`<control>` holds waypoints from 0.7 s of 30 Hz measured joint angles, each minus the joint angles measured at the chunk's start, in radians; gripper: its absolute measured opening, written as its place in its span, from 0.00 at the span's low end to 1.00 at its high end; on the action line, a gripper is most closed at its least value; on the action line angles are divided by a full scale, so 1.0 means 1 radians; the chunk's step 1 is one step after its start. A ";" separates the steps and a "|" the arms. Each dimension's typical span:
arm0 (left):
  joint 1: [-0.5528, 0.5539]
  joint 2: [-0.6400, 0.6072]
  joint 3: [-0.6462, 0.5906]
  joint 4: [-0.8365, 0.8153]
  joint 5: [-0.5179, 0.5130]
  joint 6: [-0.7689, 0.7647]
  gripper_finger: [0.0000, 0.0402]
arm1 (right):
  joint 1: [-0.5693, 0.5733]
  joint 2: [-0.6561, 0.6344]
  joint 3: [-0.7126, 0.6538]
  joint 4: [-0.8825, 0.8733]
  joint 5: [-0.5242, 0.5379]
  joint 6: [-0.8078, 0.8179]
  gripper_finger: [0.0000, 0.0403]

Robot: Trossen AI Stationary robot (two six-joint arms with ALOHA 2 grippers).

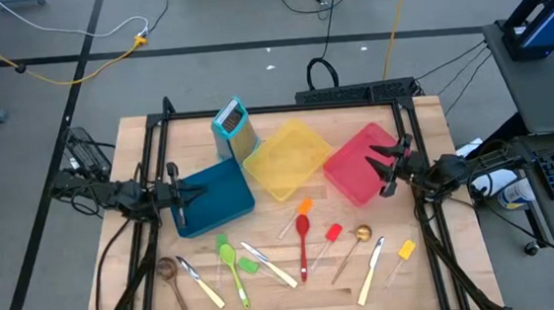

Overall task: Pick & Place Kitchen Items
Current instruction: Put the green serving spoon into the blue bin

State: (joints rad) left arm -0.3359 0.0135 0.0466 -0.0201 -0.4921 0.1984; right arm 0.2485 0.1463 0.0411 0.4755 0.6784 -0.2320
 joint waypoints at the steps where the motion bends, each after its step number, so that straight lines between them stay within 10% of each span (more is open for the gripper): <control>1: 0.000 0.000 0.000 0.001 -0.003 0.008 0.08 | 0.000 0.000 0.000 0.000 0.001 0.000 0.38; 21: 0.000 0.000 0.000 0.001 -0.006 0.006 0.08 | 0.000 0.000 0.000 -0.001 0.001 -0.042 0.38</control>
State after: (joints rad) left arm -0.3359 0.0135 0.0464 -0.0192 -0.4984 0.2047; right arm 0.2485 0.1463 0.0413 0.4744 0.6791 -0.2745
